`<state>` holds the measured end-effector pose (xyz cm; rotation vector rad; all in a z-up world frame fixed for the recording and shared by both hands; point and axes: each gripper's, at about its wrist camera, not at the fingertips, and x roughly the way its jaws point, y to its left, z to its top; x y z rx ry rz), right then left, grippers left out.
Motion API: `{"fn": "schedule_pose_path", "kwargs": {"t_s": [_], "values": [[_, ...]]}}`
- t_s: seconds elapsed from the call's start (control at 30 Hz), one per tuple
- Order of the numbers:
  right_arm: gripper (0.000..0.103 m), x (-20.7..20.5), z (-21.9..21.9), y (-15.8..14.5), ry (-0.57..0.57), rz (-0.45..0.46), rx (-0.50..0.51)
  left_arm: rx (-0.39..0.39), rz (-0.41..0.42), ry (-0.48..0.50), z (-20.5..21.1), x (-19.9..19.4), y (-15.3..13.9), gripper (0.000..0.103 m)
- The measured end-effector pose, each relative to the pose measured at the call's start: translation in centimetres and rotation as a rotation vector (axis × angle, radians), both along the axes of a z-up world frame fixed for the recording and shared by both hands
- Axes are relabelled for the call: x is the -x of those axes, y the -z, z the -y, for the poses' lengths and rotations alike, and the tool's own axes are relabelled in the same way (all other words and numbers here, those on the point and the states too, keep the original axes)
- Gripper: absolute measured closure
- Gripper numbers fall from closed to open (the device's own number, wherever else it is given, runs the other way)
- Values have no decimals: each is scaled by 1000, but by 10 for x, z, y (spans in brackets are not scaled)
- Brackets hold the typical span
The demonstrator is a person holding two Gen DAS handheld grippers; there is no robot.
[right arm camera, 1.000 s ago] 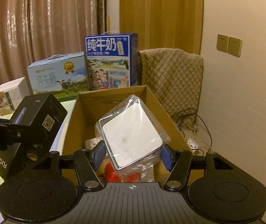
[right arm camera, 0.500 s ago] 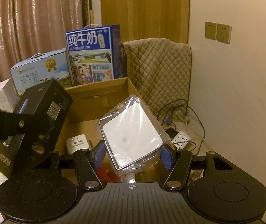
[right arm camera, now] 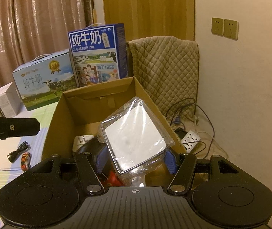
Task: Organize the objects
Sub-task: 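Open the right tool to drop the wrapped white pad into the cardboard box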
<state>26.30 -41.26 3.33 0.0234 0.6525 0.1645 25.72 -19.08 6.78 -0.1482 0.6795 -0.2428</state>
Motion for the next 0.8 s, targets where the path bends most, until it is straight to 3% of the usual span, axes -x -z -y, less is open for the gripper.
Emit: {"fn": "schedule_pose_path", "kwargs": {"t_s": [0.4,0.5,0.63,0.8], "values": [[44,-1,-12,-2,-12,18,-42,-26,-24,-16,-17,7,7,23],[38,-2,-9,-4,1,30,-107,-29,-28,-23,-23,9,9,23],[30,0,-9,-9,15,67,-118,-32,-33,-40,-33,13,12,22],[27,0,-11,-10,24,71,-118,-33,-39,-65,-46,15,15,21]]}}
